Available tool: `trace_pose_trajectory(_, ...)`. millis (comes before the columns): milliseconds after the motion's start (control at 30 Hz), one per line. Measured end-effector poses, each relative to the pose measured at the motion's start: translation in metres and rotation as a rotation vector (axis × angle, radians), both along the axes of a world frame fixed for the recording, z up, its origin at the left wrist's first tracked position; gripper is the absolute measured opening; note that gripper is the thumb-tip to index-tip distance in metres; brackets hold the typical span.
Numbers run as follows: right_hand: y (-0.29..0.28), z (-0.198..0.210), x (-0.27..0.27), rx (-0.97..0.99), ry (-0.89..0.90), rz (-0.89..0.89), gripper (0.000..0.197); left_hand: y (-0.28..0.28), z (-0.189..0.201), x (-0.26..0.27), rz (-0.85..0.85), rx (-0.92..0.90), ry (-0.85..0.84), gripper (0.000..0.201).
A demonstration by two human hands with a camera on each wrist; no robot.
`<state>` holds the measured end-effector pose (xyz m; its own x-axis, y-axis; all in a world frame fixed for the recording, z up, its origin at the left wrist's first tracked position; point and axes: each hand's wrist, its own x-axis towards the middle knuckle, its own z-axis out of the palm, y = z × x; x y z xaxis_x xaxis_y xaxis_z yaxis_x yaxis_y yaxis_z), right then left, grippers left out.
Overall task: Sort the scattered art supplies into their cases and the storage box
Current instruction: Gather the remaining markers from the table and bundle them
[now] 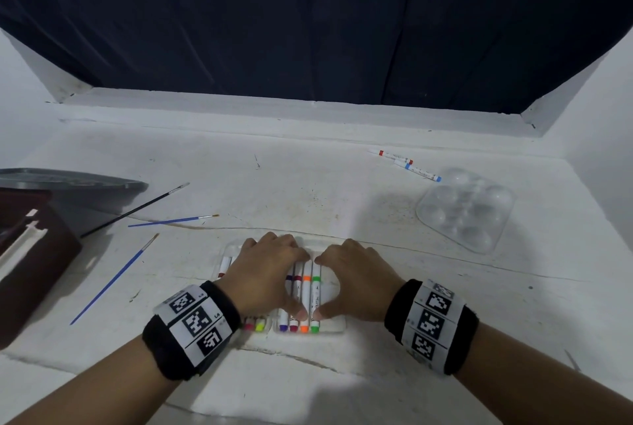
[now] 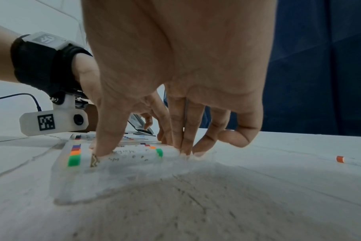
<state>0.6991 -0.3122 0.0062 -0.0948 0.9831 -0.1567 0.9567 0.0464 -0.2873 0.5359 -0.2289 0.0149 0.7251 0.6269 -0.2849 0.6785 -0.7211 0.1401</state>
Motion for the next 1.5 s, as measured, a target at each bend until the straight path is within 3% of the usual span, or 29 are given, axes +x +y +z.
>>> trace_pose_trajectory(167, -0.010, 0.002, 0.028, 0.172, 0.201, -0.164, 0.037, 0.008, 0.011, 0.003, -0.018, -0.077, -0.032, 0.071)
trace_pose_trajectory(300, -0.005, 0.010, 0.080, 0.357, 0.265, -0.383, 0.019, 0.029, 0.038, 0.025, 0.043, -0.235, -0.400, 0.053)
trace_pose_trajectory(400, 0.002, 0.017, 0.121, 0.437, 0.225, -0.522, 0.019, 0.052, 0.046, 0.061, 0.068, -0.242, -0.625, 0.035)
trace_pose_trajectory(533, 0.018, 0.018, 0.168, 0.405, 0.096, -0.609, 0.019, 0.091, 0.037, 0.122, 0.039, -0.240, -0.716, 0.021)
trace_pose_trajectory(767, 0.064, 0.021, 0.219, 0.095, -0.086, -0.546, 0.040, 0.149, 0.006, 0.226, -0.116, -0.160, -0.364, 0.042)
trace_pose_trajectory(1033, 0.081, 0.003, 0.239, -0.037, -0.141, -0.578, 0.035, 0.168, -0.004, 0.270, -0.178, -0.064, -0.079, 0.050)
trace_pose_trajectory(1200, 0.077, 0.002, 0.237, 0.036, -0.190, -0.570, 0.036, 0.174, -0.003, 0.269, -0.227, 0.086, -0.085, 0.044)
trace_pose_trajectory(1500, 0.046, 0.018, 0.214, 0.154, 0.068, -0.671, 0.031, 0.175, -0.003, 0.234, -0.174, -0.028, -0.163, 0.033)
